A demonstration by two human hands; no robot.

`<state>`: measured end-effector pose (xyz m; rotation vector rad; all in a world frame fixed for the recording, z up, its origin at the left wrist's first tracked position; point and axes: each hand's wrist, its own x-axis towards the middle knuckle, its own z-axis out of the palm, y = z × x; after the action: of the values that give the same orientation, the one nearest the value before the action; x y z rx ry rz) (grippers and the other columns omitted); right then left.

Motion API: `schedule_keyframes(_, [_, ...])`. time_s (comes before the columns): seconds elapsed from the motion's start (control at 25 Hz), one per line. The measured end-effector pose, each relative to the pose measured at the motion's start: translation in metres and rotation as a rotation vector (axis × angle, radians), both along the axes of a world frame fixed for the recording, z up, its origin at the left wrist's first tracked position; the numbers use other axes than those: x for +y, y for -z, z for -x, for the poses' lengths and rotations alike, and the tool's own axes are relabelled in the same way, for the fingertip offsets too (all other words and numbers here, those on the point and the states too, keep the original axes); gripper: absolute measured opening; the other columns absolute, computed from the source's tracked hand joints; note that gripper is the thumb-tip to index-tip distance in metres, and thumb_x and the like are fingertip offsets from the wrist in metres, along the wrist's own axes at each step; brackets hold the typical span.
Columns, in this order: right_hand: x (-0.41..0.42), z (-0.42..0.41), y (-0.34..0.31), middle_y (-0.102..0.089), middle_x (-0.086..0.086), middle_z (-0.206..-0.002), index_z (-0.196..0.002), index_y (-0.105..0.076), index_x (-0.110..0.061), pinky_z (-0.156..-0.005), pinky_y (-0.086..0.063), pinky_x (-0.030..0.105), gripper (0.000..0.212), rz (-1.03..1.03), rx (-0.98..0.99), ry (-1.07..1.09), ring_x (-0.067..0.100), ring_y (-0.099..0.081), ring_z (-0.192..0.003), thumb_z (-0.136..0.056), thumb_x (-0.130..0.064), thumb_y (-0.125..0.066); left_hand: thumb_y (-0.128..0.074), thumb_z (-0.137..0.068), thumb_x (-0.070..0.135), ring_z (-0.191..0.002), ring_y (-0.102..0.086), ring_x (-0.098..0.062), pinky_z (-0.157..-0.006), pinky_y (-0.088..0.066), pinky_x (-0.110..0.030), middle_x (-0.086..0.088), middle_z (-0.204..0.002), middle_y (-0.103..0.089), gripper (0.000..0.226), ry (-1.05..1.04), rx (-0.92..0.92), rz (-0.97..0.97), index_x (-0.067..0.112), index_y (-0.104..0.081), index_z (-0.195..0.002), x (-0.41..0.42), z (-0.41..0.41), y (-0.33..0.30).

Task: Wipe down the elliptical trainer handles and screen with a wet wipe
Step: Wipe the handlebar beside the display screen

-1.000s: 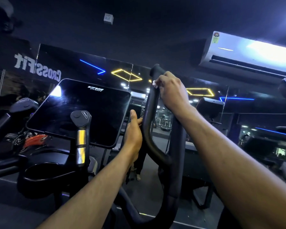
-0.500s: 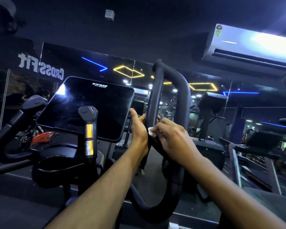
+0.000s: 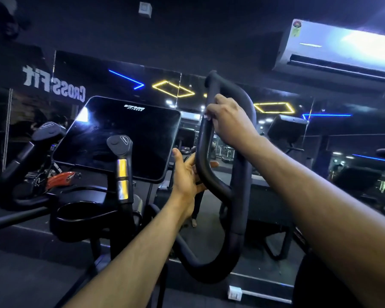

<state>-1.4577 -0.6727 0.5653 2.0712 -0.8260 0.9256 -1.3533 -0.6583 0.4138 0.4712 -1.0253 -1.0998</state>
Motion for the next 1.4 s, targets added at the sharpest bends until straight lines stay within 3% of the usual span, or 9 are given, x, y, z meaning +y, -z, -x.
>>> schedule_keyframes(0.24, [0.035,0.019,0.105,-0.056,0.007,-0.094,-0.094,-0.068,-0.008,-0.069,-0.054,0.039,0.005,-0.023,0.017,-0.134,0.027,-0.055,-0.077,-0.092,-0.004,-0.066,-0.005,-0.095,0.083,-0.128,-0.065,-0.021,-0.102,-0.051,-0.041,-0.002,-0.135,-0.071,0.09,0.099,0.161,-0.019,0.028,-0.057,-0.144,0.013,0.024,0.01])
schedule_keyframes(0.4, [0.051,0.055,0.114,-0.051,-0.003,-0.1,-0.093,-0.065,-0.018,-0.072,-0.053,0.036,0.011,-0.066,0.336,-0.084,0.019,-0.046,-0.086,-0.089,-0.009,-0.069,-0.007,-0.09,0.088,-0.122,-0.061,-0.021,-0.09,-0.046,-0.034,-0.006,-0.135,-0.068,0.102,0.169,0.271,-0.054,0.019,-0.06,-0.142,0.025,0.04,0.031])
schedule_keyframes(0.48, [0.066,0.073,0.102,-0.049,-0.007,-0.1,-0.095,-0.068,-0.02,-0.074,-0.052,0.033,0.009,-0.132,0.507,-0.097,0.016,-0.047,-0.091,-0.093,-0.012,-0.065,-0.009,-0.088,0.091,-0.121,-0.057,-0.021,-0.096,-0.04,-0.037,-0.005,-0.138,-0.065,0.1,0.203,0.265,-0.031,0.028,-0.057,-0.148,0.031,0.044,0.04])
schedule_keyframes(0.6, [0.079,0.069,0.069,-0.055,-0.004,-0.097,-0.096,-0.072,-0.017,-0.077,-0.051,0.033,0.013,-0.152,0.676,-0.052,0.017,-0.055,-0.089,-0.091,-0.008,-0.065,-0.01,-0.091,0.089,-0.139,-0.053,-0.027,-0.111,-0.036,-0.042,-0.003,-0.147,-0.062,0.091,0.241,0.268,-0.053,0.035,-0.052,-0.15,0.037,0.051,0.052])
schedule_keyframes(0.68, [0.07,0.051,0.027,-0.057,-0.003,-0.102,-0.101,-0.073,-0.014,-0.078,-0.049,0.032,0.017,-0.102,0.451,0.021,0.018,-0.058,-0.091,-0.093,-0.006,-0.061,-0.009,-0.092,0.086,-0.139,-0.055,-0.024,-0.119,-0.038,-0.043,0.0,-0.146,-0.064,0.086,0.267,0.259,-0.051,0.036,-0.049,-0.151,0.042,0.057,0.057])
schedule_keyframes(0.84, [0.019,0.017,-0.046,-0.07,0.009,-0.111,-0.104,-0.078,-0.014,-0.086,-0.046,0.03,0.025,-0.134,-0.347,0.005,0.026,-0.065,-0.105,-0.092,-0.004,-0.059,-0.014,-0.092,0.085,-0.128,-0.066,-0.02,-0.118,-0.041,-0.045,-0.001,-0.139,-0.069,0.086,0.232,0.234,-0.072,0.034,-0.045,-0.153,0.042,0.063,0.056])
schedule_keyframes(1.12, [-0.018,-0.044,-0.025,-0.066,-0.002,-0.11,-0.1,-0.072,-0.019,-0.076,-0.049,0.028,0.019,-0.264,-1.302,-0.289,0.017,-0.065,-0.095,-0.1,-0.009,-0.055,-0.013,-0.093,0.087,-0.119,-0.071,-0.029,-0.106,-0.05,-0.049,-0.012,-0.129,-0.073,0.088,0.03,0.238,-0.015,0.031,-0.055,-0.145,0.015,0.009,-0.003])
schedule_keyframes(1.2, [-0.021,-0.052,-0.026,-0.062,-0.003,-0.113,-0.105,-0.071,-0.018,-0.075,-0.049,0.03,0.018,-0.257,-1.366,-0.287,0.018,-0.063,-0.096,-0.101,-0.009,-0.056,-0.011,-0.093,0.087,-0.114,-0.074,-0.031,-0.107,-0.05,-0.056,-0.014,-0.126,-0.074,0.088,0.033,0.175,-0.012,0.031,-0.055,-0.144,0.014,-0.001,-0.01])
schedule_keyframes(1.4, [-0.022,-0.039,-0.019,-0.065,-0.003,-0.107,-0.109,-0.071,-0.018,-0.063,-0.043,0.023,0.028,-0.321,-1.129,-0.147,0.015,-0.061,-0.087,-0.095,0.0,-0.053,-0.011,-0.096,0.084,-0.109,-0.074,-0.039,-0.103,-0.054,-0.057,-0.018,-0.125,-0.074,0.085,0.042,0.115,0.015,0.029,-0.053,-0.145,0.013,-0.004,-0.007])
